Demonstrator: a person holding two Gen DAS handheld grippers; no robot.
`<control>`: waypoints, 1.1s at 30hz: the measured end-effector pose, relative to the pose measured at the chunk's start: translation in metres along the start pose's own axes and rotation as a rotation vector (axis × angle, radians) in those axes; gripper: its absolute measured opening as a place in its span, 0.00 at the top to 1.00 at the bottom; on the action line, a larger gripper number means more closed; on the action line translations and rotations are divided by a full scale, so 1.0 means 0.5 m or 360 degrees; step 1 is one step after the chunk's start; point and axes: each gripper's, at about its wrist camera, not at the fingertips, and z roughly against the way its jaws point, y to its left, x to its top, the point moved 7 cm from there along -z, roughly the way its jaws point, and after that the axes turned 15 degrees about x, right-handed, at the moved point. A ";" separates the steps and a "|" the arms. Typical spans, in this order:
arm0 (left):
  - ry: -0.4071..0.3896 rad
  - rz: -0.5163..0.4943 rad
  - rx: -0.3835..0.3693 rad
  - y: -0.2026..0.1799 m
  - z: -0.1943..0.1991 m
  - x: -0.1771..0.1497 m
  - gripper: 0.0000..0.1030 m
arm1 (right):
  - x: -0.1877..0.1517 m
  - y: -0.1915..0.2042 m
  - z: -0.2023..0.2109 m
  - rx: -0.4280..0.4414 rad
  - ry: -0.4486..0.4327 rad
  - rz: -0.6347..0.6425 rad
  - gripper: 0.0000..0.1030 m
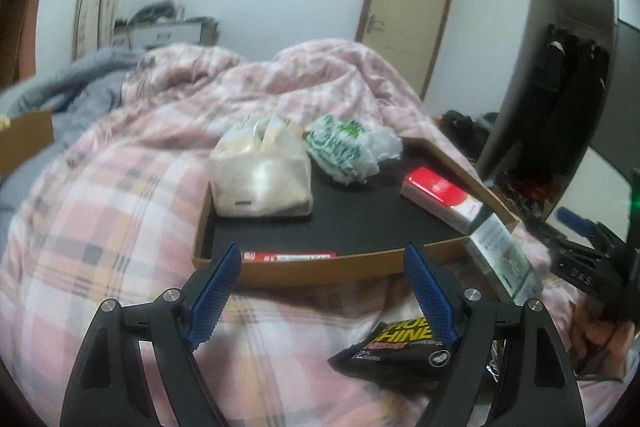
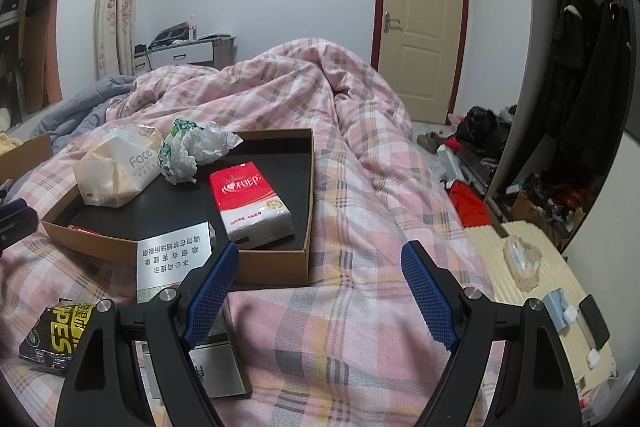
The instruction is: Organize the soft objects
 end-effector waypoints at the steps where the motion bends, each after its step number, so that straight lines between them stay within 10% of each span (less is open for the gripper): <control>1: 0.0011 0.0008 0.0001 0.000 0.001 -0.005 0.21 | 0.004 0.000 0.010 -0.0052 -0.0033 0.0023 0.20; 23: 0.0046 -0.0016 0.0004 -0.011 -0.006 -0.014 0.21 | 0.041 0.034 0.076 -0.0510 -0.0293 0.0319 0.20; 28: 0.0049 -0.0013 0.0004 -0.011 -0.006 -0.015 0.21 | 0.048 -0.007 0.111 -0.0798 -0.0193 0.0240 0.16; 33: 0.0049 -0.0014 0.0004 -0.011 -0.007 -0.015 0.21 | 0.091 -0.062 0.209 -0.0719 -0.0268 0.0025 0.11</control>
